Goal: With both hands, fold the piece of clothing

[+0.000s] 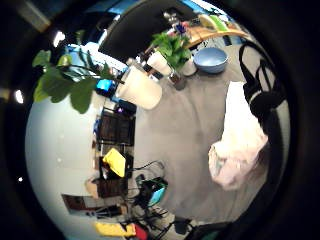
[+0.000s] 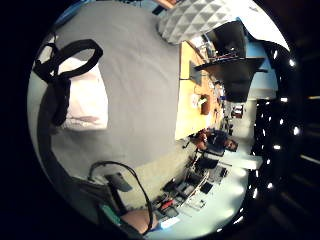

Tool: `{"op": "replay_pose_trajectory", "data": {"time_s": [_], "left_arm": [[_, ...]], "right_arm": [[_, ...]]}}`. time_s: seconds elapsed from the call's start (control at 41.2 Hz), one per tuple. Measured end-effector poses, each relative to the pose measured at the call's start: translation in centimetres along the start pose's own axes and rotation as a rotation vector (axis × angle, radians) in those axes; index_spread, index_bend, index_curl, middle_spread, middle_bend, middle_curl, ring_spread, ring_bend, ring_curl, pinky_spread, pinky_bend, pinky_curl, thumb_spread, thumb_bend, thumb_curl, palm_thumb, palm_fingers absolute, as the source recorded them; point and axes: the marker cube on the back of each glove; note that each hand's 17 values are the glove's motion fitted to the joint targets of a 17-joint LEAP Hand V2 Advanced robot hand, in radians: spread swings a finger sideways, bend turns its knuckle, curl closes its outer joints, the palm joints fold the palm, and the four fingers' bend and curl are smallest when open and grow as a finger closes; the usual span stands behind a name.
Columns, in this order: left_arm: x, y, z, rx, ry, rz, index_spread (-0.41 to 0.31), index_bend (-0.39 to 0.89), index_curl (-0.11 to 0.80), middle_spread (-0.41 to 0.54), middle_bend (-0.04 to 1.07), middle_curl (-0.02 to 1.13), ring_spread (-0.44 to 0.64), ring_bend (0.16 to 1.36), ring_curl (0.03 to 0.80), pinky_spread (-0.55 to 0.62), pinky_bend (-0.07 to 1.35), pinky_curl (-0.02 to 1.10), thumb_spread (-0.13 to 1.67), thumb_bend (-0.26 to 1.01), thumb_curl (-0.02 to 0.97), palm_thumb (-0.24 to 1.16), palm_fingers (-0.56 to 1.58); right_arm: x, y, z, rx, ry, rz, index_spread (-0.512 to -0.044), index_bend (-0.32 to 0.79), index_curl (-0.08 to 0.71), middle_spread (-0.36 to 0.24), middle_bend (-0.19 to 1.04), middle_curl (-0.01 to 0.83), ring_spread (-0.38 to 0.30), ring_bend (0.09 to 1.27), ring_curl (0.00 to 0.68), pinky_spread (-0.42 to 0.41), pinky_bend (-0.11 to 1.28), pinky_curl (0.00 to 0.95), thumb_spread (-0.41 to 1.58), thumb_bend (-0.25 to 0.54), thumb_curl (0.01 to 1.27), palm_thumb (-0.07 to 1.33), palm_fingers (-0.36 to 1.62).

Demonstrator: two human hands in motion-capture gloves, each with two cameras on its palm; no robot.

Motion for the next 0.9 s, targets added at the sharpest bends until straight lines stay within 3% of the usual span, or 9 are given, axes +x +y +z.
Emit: {"op": "replay_pose_trajectory", "data": {"time_s": [0.073, 0.146, 0.243, 0.437, 0.535, 0.68, 0.705, 0.753, 0.899], "left_arm": [[2.4, 0.3, 0.5, -0.024, 0.019, -0.003, -0.229, 0.04, 0.297, -0.319, 0.55, 0.44, -0.35, 0.63, 0.388, -0.34, 0.45, 0.38, 1.43, 0.24, 0.27, 0.47, 0.98], [3.3, 0.1, 1.4, 0.06, 0.093, -0.021, -0.151, 0.06, 0.288, -0.19, 0.23, 0.42, -0.26, 0.67, 0.445, -0.24, 0.55, 0.45, 1.4, 0.18, 0.253, 0.39, 0.47], [3.0, 0.0, 1.5, 0.182, 0.088, -0.042, -0.1, 0.1, 0.278, -0.083, 0.11, 0.35, -0.19, 0.66, 0.413, -0.15, 0.56, 0.43, 1.37, 0.14, 0.248, 0.35, 0.39], [4.4, -2.0, 5.7, 0.147, 0.135, 0.053, -0.071, 0.15, 0.291, 0.001, 0.12, 0.28, -0.1, 0.64, 0.376, -0.05, 0.54, 0.4, 1.34, 0.1, 0.248, 0.34, 0.39], [4.7, 0.6, 5.8, 0.093, 0.191, 0.13, -0.089, 0.25, 0.333, 0.028, 0.12, 0.27, -0.04, 0.6, 0.361, 0.04, 0.45, 0.37, 1.33, 0.07, 0.243, 0.31, 0.35], [4.6, 3.3, 8.8, -0.054, 0.169, 0.164, -0.119, 0.34, 0.38, 0.057, 0.05, 0.22, 0.01, 0.56, 0.346, 0.07, 0.48, 0.37, 1.33, 0.03, 0.233, 0.29, 0.32], [4.4, 4.4, 8.4, -0.089, 0.157, 0.158, -0.12, 0.35, 0.386, 0.064, 0.05, 0.21, 0.03, 0.56, 0.346, 0.11, 0.47, 0.36, 1.32, 0.01, 0.226, 0.26, 0.28], [4.1, 6.1, 8.1, -0.148, 0.142, 0.147, -0.12, 0.33, 0.387, 0.072, 0.08, 0.2, 0.07, 0.56, 0.347, 0.17, 0.45, 0.36, 1.32, -0.02, 0.213, 0.21, 0.2], [3.4, 6.9, 11.5, -0.333, 0.157, 0.109, -0.112, 0.27, 0.384, 0.06, 0.16, 0.21, 0.15, 0.56, 0.334, 0.28, 0.41, 0.34, 1.32, -0.03, 0.187, 0.12, 0.15]], "right_arm": [[0.9, 0.4, 1.0, -0.005, 0.061, 0.005, -0.244, 0.17, 0.347, -0.135, 0.45, 0.426, -0.195, 0.69, 0.431, -0.259, 0.54, 0.409, 1.03, 0.295, 0.29, 1.01, 1.24], [0.9, 1.8, 0.9, 0.049, 0.05, 0.033, -0.247, 0.14, 0.343, -0.134, 0.43, 0.428, -0.195, 0.67, 0.431, -0.257, 0.52, 0.408, 1.05, 0.292, 0.3, 1.03, 1.17], [1.5, 2.1, 1.2, 0.087, 0.041, 0.061, -0.261, 0.12, 0.331, -0.137, 0.4, 0.428, -0.196, 0.63, 0.423, -0.245, 0.5, 0.404, 1.07, 0.279, 0.3, 1.04, 1.1], [3.4, 2.9, 0.6, 0.105, 0.066, 0.043, -0.266, 0.1, 0.308, -0.138, 0.35, 0.428, -0.197, 0.59, 0.419, -0.234, 0.47, 0.401, 1.11, 0.243, 0.31, 1.03, 1.1], [5.9, 0.2, 4.0, 0.034, 0.032, 0.098, -0.267, 0.09, 0.297, -0.13, 0.31, 0.424, -0.192, 0.58, 0.42, -0.226, 0.47, 0.401, 1.14, 0.167, 0.3, 0.93, 1.07], [8.0, 1.1, 9.0, -0.086, -0.038, 0.272, -0.272, 0.1, 0.292, -0.107, 0.29, 0.427, -0.167, 0.48, 0.408, -0.185, 0.47, 0.41, 1.19, 0.093, 0.29, 0.84, 0.95], [8.2, 1.2, 10.0, -0.094, -0.042, 0.294, -0.278, 0.1, 0.284, -0.097, 0.27, 0.419, -0.13, 0.33, 0.357, -0.106, 0.41, 0.39, 1.2, 0.04, 0.27, 0.76, 0.59], [8.3, 1.5, 11.7, -0.101, -0.051, 0.336, -0.285, 0.12, 0.313, -0.087, 0.28, 0.434, -0.1, 0.3, 0.394, -0.044, 0.42, 0.432, 1.21, -0.007, 0.26, 0.69, 0.47], [5.3, 7.7, 11.2, -0.218, -0.165, 0.381, -0.292, 0.09, 0.268, -0.073, 0.23, 0.406, -0.049, 0.24, 0.335, 0.053, 0.44, 0.391, 1.19, -0.073, 0.22, 0.5, 0.38]]}}
